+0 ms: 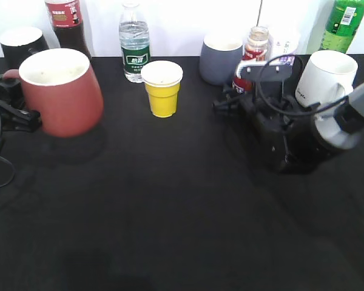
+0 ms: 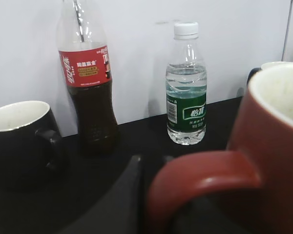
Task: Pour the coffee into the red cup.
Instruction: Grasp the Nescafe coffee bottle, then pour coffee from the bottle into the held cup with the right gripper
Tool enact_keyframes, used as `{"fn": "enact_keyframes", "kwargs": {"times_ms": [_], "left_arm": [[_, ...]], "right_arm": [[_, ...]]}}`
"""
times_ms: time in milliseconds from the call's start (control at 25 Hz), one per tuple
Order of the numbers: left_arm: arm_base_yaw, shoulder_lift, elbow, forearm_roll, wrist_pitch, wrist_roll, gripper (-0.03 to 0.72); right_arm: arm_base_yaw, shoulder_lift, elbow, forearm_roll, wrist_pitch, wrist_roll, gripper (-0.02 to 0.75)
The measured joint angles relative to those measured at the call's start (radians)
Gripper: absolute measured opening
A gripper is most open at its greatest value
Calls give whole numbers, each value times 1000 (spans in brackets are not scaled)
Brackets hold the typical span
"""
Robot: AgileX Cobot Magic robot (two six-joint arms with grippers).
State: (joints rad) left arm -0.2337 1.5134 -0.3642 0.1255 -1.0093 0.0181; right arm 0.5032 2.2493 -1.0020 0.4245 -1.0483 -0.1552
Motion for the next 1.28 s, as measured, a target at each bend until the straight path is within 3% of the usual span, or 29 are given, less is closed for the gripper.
{"fn": "enact_keyframes", "kwargs": {"times_ms": [80, 200, 400, 560, 720, 880, 1000, 1280], "left_arm": [[0, 0, 0, 0, 0, 0, 69], [0, 0, 0, 1, -1, 0, 69], [0, 0, 0, 2, -1, 0, 69], [0, 0, 0, 6, -4, 0, 69], [0, 0, 0, 98, -7, 0, 69], [-3, 0, 0, 167, -7, -9, 69], [-3, 0, 0, 190, -7, -18, 69], [-3, 0, 0, 331, -10, -97, 69]], "right_arm": [[0, 4, -22, -3, 3, 0, 599], [-1, 5, -27, -5, 10, -1, 530], [-3, 5, -26, -9, 14, -48, 530], [-3, -64, 74, -9, 17, -78, 530], [-2, -200, 210, -38, 25, -78, 530], [-1, -410, 285, -121, 129, -78, 530], [2, -541, 289, -250, 234, -78, 529], [168, -606, 206, -371, 353, -158, 529]]}}
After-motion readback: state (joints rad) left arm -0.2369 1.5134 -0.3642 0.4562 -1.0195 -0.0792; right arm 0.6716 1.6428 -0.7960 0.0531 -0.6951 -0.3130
